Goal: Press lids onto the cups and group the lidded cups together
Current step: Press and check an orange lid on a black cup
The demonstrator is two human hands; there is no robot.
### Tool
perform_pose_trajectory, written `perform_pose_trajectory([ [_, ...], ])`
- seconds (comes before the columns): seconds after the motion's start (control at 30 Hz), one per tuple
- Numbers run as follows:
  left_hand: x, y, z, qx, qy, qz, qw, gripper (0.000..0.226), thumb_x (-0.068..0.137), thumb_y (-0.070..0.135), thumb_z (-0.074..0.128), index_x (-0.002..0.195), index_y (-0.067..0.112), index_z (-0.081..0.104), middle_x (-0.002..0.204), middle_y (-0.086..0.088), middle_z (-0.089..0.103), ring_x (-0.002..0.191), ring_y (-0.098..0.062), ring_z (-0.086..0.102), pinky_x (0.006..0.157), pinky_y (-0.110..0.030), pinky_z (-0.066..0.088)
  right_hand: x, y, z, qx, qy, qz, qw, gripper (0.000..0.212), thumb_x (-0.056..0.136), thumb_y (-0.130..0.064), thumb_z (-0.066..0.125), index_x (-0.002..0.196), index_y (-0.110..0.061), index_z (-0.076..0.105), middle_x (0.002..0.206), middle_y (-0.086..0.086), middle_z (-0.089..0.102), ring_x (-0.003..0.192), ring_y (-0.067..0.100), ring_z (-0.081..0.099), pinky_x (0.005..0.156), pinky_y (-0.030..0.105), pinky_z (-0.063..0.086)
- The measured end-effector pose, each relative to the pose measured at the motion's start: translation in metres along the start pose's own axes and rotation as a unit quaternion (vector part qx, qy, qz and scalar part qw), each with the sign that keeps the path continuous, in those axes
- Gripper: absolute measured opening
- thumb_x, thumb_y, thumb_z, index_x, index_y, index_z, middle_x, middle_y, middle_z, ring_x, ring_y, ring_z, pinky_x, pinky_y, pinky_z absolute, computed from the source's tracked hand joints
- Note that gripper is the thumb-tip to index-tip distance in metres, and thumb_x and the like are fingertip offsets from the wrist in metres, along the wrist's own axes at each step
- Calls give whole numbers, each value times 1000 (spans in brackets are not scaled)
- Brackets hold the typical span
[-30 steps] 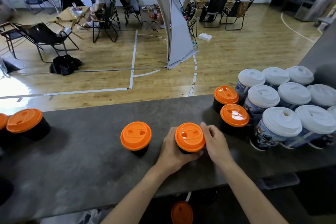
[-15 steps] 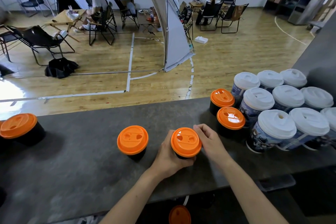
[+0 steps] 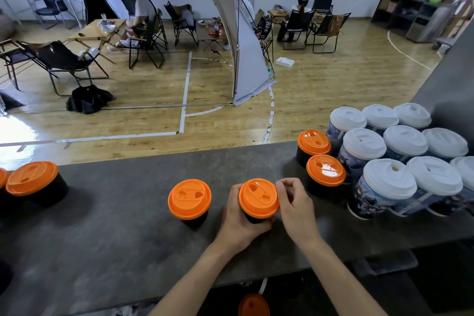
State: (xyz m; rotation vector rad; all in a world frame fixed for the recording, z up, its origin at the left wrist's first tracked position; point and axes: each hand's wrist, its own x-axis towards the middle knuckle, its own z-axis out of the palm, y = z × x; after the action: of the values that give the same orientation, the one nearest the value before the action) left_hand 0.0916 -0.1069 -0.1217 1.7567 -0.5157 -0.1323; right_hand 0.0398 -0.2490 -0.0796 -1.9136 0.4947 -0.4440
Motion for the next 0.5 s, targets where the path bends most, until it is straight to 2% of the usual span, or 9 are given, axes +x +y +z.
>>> perform_pose_trajectory([
  [0.13,2,-4,-2,2,-43,11,999,75,66,9,92,128,22,52,117,16,66,116,-10,63,97,-18,47,12,0,-5,14,-57,51,997,28,101,-45,49,101,-19,60,91,-3,69,89,9,66,79,24,49],
  [0.23,3,-4,-2,0,-57,15,998,77,67,14,94,131,23,52,121,17,65,121,-10,62,100,-18,46,12,6,-5,37,-83,83,992,32,99,-49,49,97,-19,62,93,0,70,93,15,68,86,34,55],
  [0.27,2,-2,-1,-1,-55,17,998,78,68,19,95,132,23,51,123,16,65,122,-9,61,100,-17,46,10,7,-5,39,-70,71,994,28,101,-45,50,97,-20,62,93,0,71,93,13,68,86,32,55],
  [0.37,-1,2,3,5,-19,14,1000,83,65,31,99,131,24,48,126,12,62,121,-4,59,97,-13,45,3,3,-5,8,-20,29,999,16,104,-33,50,99,-21,60,93,-6,69,91,4,65,76,13,48],
  [0.5,-1,0,3,15,4,3,1000,81,63,26,99,125,25,48,121,11,62,115,1,60,91,-9,45,-2,0,0,-30,0,9,1000,16,105,-32,48,101,-20,58,92,-7,67,88,3,65,70,9,46],
])
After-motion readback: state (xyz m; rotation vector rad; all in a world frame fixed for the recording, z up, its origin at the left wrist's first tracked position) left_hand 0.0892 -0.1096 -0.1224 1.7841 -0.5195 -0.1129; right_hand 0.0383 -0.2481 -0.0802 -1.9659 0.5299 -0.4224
